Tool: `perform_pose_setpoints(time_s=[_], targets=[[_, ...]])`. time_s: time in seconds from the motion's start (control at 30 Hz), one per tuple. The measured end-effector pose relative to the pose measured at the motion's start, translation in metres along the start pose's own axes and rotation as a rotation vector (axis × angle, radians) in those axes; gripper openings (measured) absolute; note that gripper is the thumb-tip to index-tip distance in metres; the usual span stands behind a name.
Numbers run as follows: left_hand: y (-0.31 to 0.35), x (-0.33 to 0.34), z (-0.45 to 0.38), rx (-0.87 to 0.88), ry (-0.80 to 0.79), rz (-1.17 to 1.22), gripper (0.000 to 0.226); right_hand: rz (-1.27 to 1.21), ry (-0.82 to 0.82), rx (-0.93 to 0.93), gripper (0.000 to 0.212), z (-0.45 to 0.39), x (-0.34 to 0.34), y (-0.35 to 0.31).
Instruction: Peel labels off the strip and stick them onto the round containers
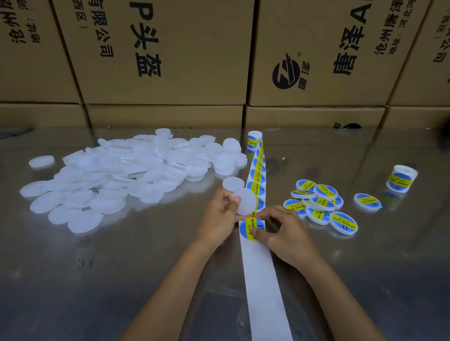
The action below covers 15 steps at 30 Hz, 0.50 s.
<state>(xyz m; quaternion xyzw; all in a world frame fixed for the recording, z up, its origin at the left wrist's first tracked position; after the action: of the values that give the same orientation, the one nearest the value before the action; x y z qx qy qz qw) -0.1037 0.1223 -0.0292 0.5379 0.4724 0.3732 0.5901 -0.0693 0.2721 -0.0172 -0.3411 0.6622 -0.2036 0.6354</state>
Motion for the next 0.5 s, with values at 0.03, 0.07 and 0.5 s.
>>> perform_pose_setpoints(time_s=[0.03,0.07,0.5], targets=[[-0.001,-0.001,0.000,-0.003,0.004,0.001,0.010,-0.003,0.011,-0.010,0.024,0.001,-0.001,-0.001],[-0.001,-0.002,-0.001,-0.001,0.009,0.012,0.011,-0.007,0.022,-0.029,0.024,0.003,-0.001,-0.003],[0.002,-0.009,0.006,-0.032,0.032,0.213,0.007,-1.097,0.009,-0.065,0.016,0.008,-0.012,-0.005]])
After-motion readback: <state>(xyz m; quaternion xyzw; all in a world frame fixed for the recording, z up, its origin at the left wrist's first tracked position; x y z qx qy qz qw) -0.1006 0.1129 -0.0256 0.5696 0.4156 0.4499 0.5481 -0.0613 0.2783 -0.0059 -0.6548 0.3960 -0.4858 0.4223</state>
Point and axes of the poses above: each hand's wrist, its own z-axis away from the middle knuckle, its own x-axis out of the palm, y = z × x, the point moved 9 cm from there along -z, towards the middle knuckle, and after that the axes turned 14 degrees about -y, right-handed, at the moved point
